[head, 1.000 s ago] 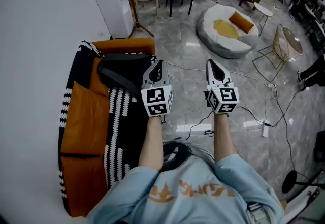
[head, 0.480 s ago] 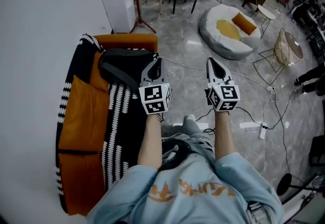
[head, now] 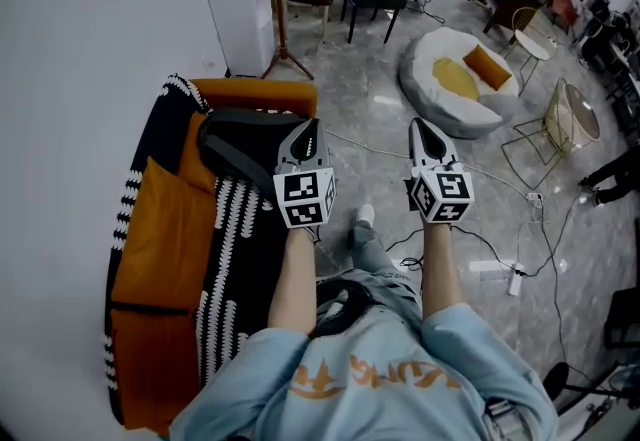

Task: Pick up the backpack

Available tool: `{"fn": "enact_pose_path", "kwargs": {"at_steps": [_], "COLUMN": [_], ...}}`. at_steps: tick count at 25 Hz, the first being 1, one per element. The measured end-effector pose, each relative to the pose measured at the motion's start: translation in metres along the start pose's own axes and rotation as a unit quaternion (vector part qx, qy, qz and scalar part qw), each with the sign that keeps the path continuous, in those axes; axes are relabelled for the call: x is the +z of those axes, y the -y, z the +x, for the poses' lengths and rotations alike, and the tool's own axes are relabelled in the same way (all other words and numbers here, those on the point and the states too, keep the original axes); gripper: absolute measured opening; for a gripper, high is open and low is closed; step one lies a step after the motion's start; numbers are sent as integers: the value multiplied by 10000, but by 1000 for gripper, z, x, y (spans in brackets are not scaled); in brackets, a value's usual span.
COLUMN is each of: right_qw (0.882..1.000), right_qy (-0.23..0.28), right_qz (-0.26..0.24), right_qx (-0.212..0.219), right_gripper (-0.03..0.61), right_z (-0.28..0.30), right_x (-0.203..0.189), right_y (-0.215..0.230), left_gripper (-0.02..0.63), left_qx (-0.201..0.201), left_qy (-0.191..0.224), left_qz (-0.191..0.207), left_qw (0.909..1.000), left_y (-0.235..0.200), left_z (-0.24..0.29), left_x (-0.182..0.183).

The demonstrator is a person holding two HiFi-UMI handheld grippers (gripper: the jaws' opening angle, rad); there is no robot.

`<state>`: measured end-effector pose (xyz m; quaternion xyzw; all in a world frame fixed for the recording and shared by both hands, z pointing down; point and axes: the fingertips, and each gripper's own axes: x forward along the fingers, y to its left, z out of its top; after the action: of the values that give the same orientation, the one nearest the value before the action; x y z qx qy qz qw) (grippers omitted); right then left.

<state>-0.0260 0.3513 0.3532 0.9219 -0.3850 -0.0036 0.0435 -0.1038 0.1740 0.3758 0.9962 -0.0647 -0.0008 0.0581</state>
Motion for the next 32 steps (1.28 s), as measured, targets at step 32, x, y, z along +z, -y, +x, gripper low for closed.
{"fn": "enact_pose_path", "kwargs": {"at_steps": [32], "right_qw": [9965], "right_qy": [-527], "right_qz": [464], "right_qx": [460], "right_gripper": [-5], "right_z": [332], "right_x": [-73], "right_y": [204], "left_gripper": [21], "left_qx": [774], "left_qy": [-839], "left_qz": [-349], "left_qw": [9929], "left_y": [-46], "left_z": [359], "left_x": [-68]}}
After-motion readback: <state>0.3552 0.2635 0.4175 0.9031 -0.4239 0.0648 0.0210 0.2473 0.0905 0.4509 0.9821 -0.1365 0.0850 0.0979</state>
